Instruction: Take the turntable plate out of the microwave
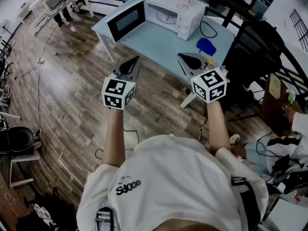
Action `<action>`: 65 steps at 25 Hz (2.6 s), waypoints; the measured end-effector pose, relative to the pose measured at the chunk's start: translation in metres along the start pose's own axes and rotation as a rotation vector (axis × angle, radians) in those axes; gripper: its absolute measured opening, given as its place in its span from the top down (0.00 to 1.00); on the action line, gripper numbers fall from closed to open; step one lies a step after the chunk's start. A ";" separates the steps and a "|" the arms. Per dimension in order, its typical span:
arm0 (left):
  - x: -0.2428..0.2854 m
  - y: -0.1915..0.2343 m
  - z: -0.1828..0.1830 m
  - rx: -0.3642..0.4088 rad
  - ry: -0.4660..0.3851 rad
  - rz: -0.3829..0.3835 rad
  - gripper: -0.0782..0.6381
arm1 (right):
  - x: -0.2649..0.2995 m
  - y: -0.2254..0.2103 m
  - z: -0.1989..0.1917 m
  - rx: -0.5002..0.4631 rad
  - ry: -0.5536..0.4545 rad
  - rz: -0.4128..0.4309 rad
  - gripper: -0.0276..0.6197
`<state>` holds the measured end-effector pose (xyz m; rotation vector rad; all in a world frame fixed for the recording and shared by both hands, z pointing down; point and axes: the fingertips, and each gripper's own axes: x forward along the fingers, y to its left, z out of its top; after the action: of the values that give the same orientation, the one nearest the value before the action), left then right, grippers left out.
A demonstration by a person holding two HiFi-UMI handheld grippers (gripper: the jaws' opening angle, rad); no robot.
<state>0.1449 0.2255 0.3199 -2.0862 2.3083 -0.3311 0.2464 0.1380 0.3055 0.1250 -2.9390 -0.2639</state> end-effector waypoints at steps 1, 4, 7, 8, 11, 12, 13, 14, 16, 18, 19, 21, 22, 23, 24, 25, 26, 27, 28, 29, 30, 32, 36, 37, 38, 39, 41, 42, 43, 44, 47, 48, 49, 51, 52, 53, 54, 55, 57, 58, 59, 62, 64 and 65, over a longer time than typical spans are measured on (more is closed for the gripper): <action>0.000 0.002 0.000 0.001 0.001 -0.002 0.86 | 0.002 0.001 0.001 -0.001 0.000 0.000 0.95; -0.002 0.009 -0.002 0.002 0.005 -0.006 0.86 | 0.008 0.003 0.003 -0.003 -0.003 -0.007 0.95; -0.007 0.015 -0.009 -0.003 0.012 -0.010 0.86 | 0.013 0.010 0.003 -0.009 0.001 -0.026 0.95; -0.009 0.017 -0.011 -0.004 0.014 -0.013 0.86 | 0.015 0.013 0.002 -0.007 0.004 -0.033 0.95; -0.014 0.022 -0.018 -0.004 0.019 -0.024 0.86 | 0.018 0.022 0.001 0.022 0.008 -0.043 0.95; -0.015 0.023 -0.019 -0.004 0.018 -0.030 0.86 | 0.018 0.025 0.001 0.031 0.004 -0.043 0.95; -0.017 0.023 -0.020 -0.002 0.016 -0.037 0.86 | 0.018 0.027 0.001 0.039 0.000 -0.044 0.95; -0.019 0.024 -0.022 0.000 0.015 -0.043 0.86 | 0.018 0.030 0.001 0.047 -0.006 -0.046 0.95; -0.020 0.026 -0.026 0.000 0.017 -0.050 0.86 | 0.019 0.031 0.000 0.066 -0.019 -0.056 0.95; -0.021 0.031 -0.030 -0.009 0.019 -0.050 0.86 | 0.023 0.031 0.001 0.080 -0.027 -0.057 0.95; -0.021 0.034 -0.031 -0.014 0.018 -0.050 0.86 | 0.026 0.032 0.002 0.081 -0.028 -0.053 0.95; -0.022 0.041 -0.034 -0.020 0.018 -0.046 0.86 | 0.032 0.031 0.004 0.076 -0.031 -0.057 0.95; -0.021 0.046 -0.035 -0.023 0.020 -0.042 0.86 | 0.035 0.029 0.006 0.074 -0.039 -0.067 0.95; -0.019 0.050 -0.036 -0.027 0.023 -0.039 0.86 | 0.037 0.024 0.008 0.075 -0.051 -0.082 0.95; -0.016 0.053 -0.037 -0.032 0.028 -0.038 0.86 | 0.039 0.019 0.009 0.078 -0.062 -0.096 0.95; -0.011 0.056 -0.039 -0.035 0.034 -0.039 0.86 | 0.042 0.013 0.009 0.081 -0.066 -0.106 0.95; -0.006 0.058 -0.042 -0.037 0.039 -0.041 0.86 | 0.046 0.008 0.007 0.085 -0.064 -0.108 0.95; 0.001 0.061 -0.044 -0.037 0.043 -0.041 0.86 | 0.051 0.002 0.004 0.093 -0.060 -0.103 0.95; 0.008 0.065 -0.045 -0.036 0.046 -0.041 0.86 | 0.057 -0.004 0.001 0.104 -0.057 -0.094 0.95; 0.016 0.069 -0.046 -0.035 0.048 -0.038 0.86 | 0.064 -0.011 -0.002 0.115 -0.057 -0.087 0.95; 0.024 0.075 -0.047 -0.035 0.049 -0.035 0.86 | 0.071 -0.019 -0.004 0.121 -0.060 -0.088 0.95; 0.045 0.087 -0.050 -0.040 0.054 -0.031 0.86 | 0.087 -0.041 -0.009 0.123 -0.066 -0.107 0.95; 0.095 0.107 -0.052 -0.053 0.074 -0.023 0.86 | 0.118 -0.089 -0.018 0.121 -0.063 -0.111 0.95; 0.109 0.114 -0.050 -0.055 0.074 -0.018 0.86 | 0.127 -0.100 -0.019 0.121 -0.062 -0.106 0.95; 0.123 0.121 -0.047 -0.058 0.073 -0.012 0.86 | 0.135 -0.112 -0.019 0.122 -0.060 -0.100 0.95; 0.138 0.128 -0.044 -0.065 0.074 -0.007 0.86 | 0.144 -0.125 -0.020 0.126 -0.054 -0.095 0.95; 0.167 0.137 -0.039 -0.082 0.081 -0.001 0.86 | 0.161 -0.149 -0.021 0.139 -0.030 -0.081 0.95; 0.181 0.141 -0.036 -0.090 0.085 -0.001 0.86 | 0.169 -0.162 -0.022 0.145 -0.019 -0.071 0.95; 0.196 0.145 -0.033 -0.094 0.087 -0.002 0.86 | 0.178 -0.174 -0.022 0.148 -0.014 -0.059 0.95; 0.211 0.150 -0.030 -0.096 0.088 -0.002 0.86 | 0.187 -0.187 -0.022 0.146 -0.015 -0.047 0.95; 0.257 0.166 -0.023 -0.095 0.094 0.011 0.86 | 0.211 -0.225 -0.026 0.120 -0.025 -0.029 0.95; 0.271 0.170 -0.022 -0.096 0.097 0.016 0.86 | 0.220 -0.237 -0.028 0.120 -0.025 -0.021 0.95; 0.285 0.174 -0.022 -0.098 0.101 0.021 0.86 | 0.227 -0.247 -0.032 0.125 -0.024 -0.011 0.95; 0.309 0.180 -0.023 -0.103 0.108 0.027 0.86 | 0.241 -0.266 -0.038 0.138 -0.021 0.007 0.95; 0.321 0.182 -0.023 -0.106 0.111 0.028 0.86 | 0.247 -0.275 -0.041 0.141 -0.019 0.011 0.95; 0.332 0.183 -0.024 -0.108 0.115 0.027 0.86 | 0.253 -0.284 -0.043 0.141 -0.019 0.011 0.95; 0.343 0.185 -0.025 -0.109 0.121 0.026 0.86 | 0.258 -0.292 -0.045 0.141 -0.020 0.011 0.95; 0.352 0.186 -0.026 -0.111 0.127 0.023 0.86 | 0.262 -0.299 -0.047 0.141 -0.020 0.011 0.95; 0.369 0.187 -0.028 -0.119 0.135 0.013 0.86 | 0.272 -0.309 -0.052 0.142 -0.016 0.020 0.95; 0.376 0.189 -0.030 -0.130 0.137 0.007 0.86 | 0.276 -0.312 -0.055 0.145 -0.012 0.024 0.95; 0.383 0.190 -0.032 -0.146 0.136 0.001 0.86 | 0.281 -0.315 -0.058 0.149 -0.007 0.027 0.95; 0.401 0.197 -0.038 -0.177 0.142 -0.011 0.86 | 0.293 -0.324 -0.068 0.165 0.012 0.027 0.95; 0.412 0.202 -0.042 -0.175 0.154 -0.024 0.86 | 0.300 -0.327 -0.072 0.175 0.021 0.019 0.95; 0.416 0.205 -0.045 -0.176 0.157 -0.033 0.86 | 0.303 -0.328 -0.073 0.179 0.026 0.013 0.95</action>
<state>-0.1097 -0.1599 0.3845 -2.2565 2.4771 -0.3142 -0.0145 -0.2266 0.3700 0.1328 -2.9321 0.0033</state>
